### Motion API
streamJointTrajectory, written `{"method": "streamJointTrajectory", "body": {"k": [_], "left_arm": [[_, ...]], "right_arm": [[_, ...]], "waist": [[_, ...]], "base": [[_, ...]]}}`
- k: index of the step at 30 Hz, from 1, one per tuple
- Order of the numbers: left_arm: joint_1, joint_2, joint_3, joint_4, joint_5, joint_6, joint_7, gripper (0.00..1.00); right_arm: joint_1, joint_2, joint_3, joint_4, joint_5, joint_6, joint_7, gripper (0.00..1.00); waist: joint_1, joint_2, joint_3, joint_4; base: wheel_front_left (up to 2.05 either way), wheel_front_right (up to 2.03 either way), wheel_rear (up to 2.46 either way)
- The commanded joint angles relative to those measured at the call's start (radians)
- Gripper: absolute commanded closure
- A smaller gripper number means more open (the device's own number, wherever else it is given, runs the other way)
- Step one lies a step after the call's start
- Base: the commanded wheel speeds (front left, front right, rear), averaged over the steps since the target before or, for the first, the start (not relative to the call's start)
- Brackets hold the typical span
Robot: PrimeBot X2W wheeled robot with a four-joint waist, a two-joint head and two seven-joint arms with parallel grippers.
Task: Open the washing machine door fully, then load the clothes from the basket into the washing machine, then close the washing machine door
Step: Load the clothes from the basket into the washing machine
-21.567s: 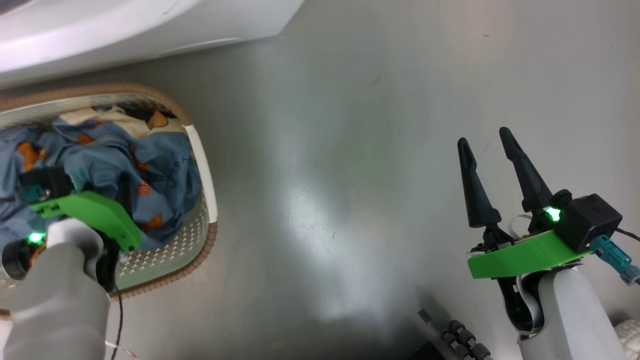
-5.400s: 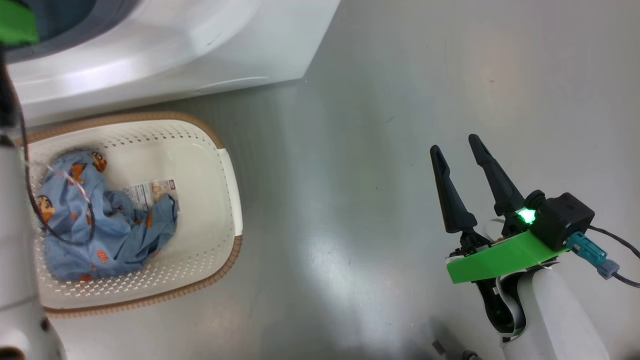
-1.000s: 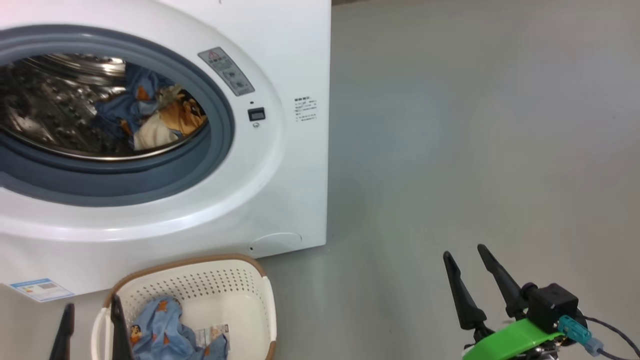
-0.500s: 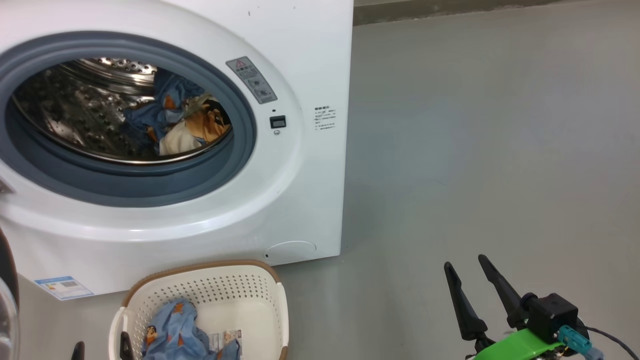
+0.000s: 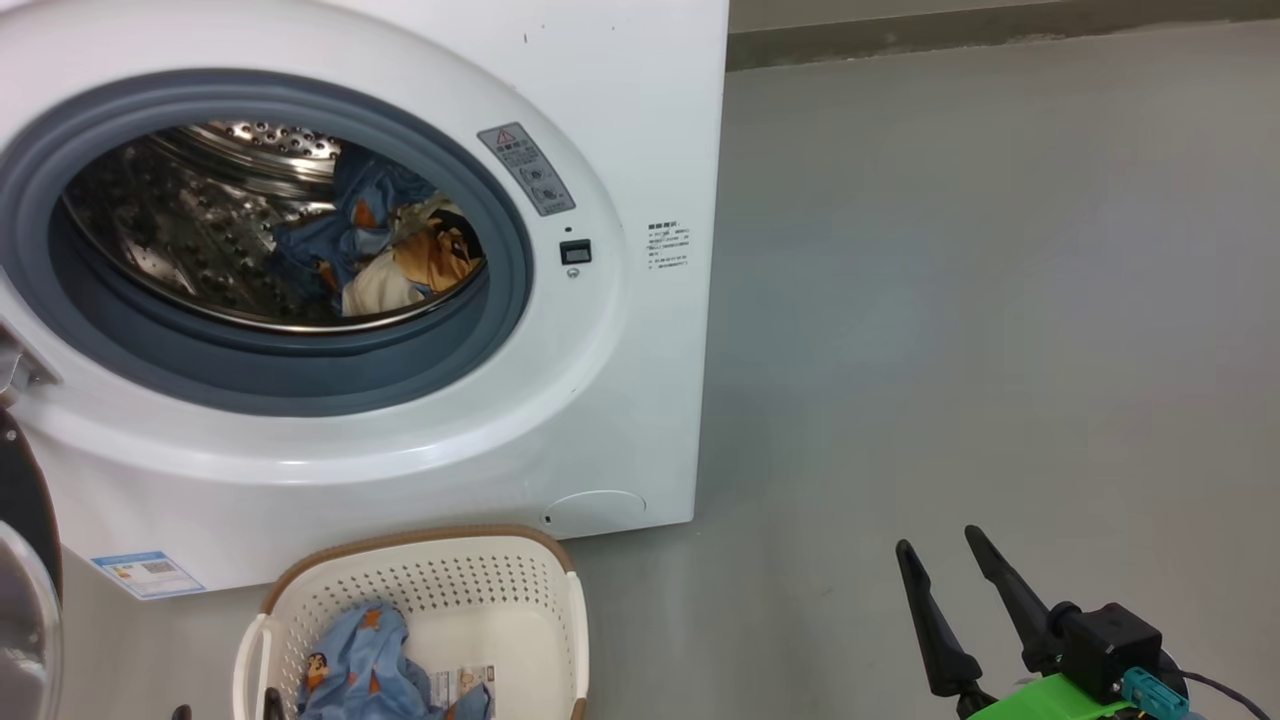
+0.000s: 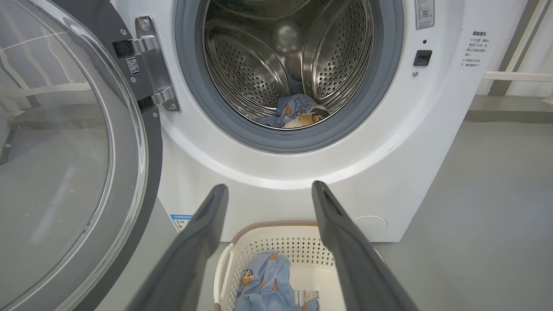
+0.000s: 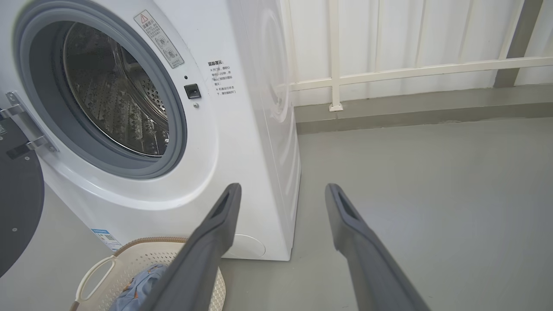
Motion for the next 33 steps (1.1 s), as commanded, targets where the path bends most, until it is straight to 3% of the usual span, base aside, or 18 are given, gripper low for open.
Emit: {"method": "streamJointTrajectory", "body": {"k": [1,24,33], "left_arm": [[-0.011,-0.001,0.026,-0.032,0.009,0.008,-0.008,0.00],[0.001,-0.002,-0.001,-0.046,-0.005,0.030,-0.008,0.00],[-0.018,-0.002,-0.020,-0.003,-0.029,0.027,-0.008,0.00]], "right_arm": [[0.000,0.001,0.018,-0.028,-0.014,0.002,-0.005,0.00],[0.003,0.007,0.015,-0.034,-0.022,0.002,-0.005,0.00],[-0.010,0.007,0.018,-0.038,-0.019,0.002,-0.005,0.00]], "waist": [[0.0000,0.0000,-0.001,0.001],[0.0000,0.0000,0.005,0.007],[0.0000,0.0000,0.063,0.011]], "base": [[0.00,0.00,0.00],[0.00,0.00,0.00],[0.00,0.00,0.00]]}}
